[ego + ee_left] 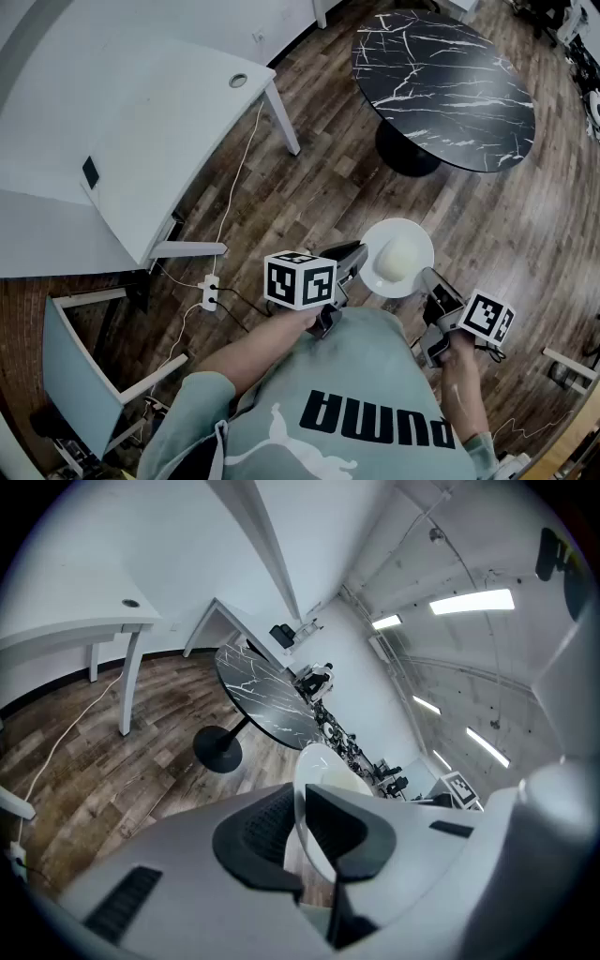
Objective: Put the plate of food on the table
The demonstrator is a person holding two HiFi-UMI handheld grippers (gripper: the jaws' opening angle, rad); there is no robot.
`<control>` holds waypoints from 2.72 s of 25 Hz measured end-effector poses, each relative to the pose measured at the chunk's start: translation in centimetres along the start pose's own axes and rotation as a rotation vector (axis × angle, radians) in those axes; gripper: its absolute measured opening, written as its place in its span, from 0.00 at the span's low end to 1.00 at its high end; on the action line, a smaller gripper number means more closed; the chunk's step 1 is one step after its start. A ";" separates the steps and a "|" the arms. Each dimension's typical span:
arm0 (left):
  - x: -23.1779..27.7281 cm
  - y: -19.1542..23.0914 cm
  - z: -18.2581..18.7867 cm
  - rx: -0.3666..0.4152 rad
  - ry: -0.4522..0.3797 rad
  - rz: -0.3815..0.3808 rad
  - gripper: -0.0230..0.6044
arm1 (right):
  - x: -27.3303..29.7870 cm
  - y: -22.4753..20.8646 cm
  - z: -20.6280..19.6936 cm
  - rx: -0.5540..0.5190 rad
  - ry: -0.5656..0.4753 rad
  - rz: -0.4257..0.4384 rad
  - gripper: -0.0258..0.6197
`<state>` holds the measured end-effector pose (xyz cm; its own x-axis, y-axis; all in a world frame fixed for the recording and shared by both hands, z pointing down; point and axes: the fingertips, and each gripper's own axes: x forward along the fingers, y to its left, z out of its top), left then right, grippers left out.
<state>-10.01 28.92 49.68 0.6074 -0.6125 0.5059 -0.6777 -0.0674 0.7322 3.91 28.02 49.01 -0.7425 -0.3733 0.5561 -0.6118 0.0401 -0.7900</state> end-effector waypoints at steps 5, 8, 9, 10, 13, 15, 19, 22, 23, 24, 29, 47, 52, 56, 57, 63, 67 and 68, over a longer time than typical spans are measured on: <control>-0.8 2.1 1.9 -0.002 -0.008 -0.004 0.11 | 2.6 1.0 0.6 -0.035 0.004 -0.027 0.09; -1.5 3.3 3.4 -0.001 -0.016 -0.004 0.11 | 4.3 2.4 0.8 -0.028 0.002 -0.007 0.09; -1.7 3.6 3.9 0.002 -0.019 -0.006 0.11 | 4.8 2.8 1.0 -0.036 0.001 -0.014 0.09; -1.8 3.9 4.4 0.005 -0.020 -0.009 0.10 | 5.1 3.0 1.2 -0.046 0.000 -0.027 0.09; -2.3 4.5 5.5 0.017 -0.021 -0.024 0.10 | 6.0 4.0 1.4 -0.041 -0.013 -0.024 0.09; -2.3 4.7 6.2 0.023 -0.022 -0.034 0.10 | 6.5 4.5 1.7 -0.037 -0.025 -0.019 0.09; -2.3 4.8 6.9 0.019 -0.024 -0.054 0.10 | 6.8 5.0 2.0 -0.031 -0.037 -0.020 0.09; -2.3 5.0 7.2 0.010 -0.025 -0.059 0.10 | 7.1 5.3 2.5 -0.038 -0.038 -0.026 0.09; -2.2 5.0 7.4 0.008 -0.027 -0.058 0.10 | 7.2 5.4 2.6 -0.039 -0.038 -0.026 0.09; -2.2 5.1 7.5 0.007 -0.028 -0.057 0.10 | 7.4 5.3 2.7 -0.039 -0.036 -0.025 0.09; -1.5 5.3 8.2 0.001 -0.035 -0.040 0.10 | 8.1 4.9 3.5 -0.029 -0.018 -0.017 0.09; 6.8 2.9 13.6 0.009 -0.016 0.036 0.10 | 8.8 1.4 13.5 -0.006 0.027 0.032 0.09; 9.6 1.6 15.6 0.023 -0.015 0.055 0.10 | 8.6 0.2 17.0 0.000 0.030 0.055 0.09; 11.6 0.8 17.0 0.029 -0.024 0.069 0.10 | 8.6 -0.4 19.6 -0.003 0.033 0.072 0.09; 12.0 0.6 17.2 0.029 -0.025 0.073 0.10 | 8.5 -0.6 20.2 -0.004 0.035 0.074 0.09; 14.7 -0.5 18.2 0.036 -0.025 0.092 0.10 | 8.0 -2.0 22.9 -0.004 0.040 0.089 0.09; 16.5 -1.6 18.8 0.053 -0.029 0.096 0.10 | 7.3 -3.0 24.7 -0.006 0.028 0.099 0.09; 16.9 -1.9 18.9 0.060 -0.029 0.094 0.10 | 7.1 -3.2 25.1 -0.007 0.022 0.101 0.09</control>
<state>-6.29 3.80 48.18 0.5284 -0.6408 0.5569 -0.7551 -0.0550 0.6533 7.42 1.94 48.97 -0.8062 -0.3465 0.4795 -0.5356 0.0831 -0.8404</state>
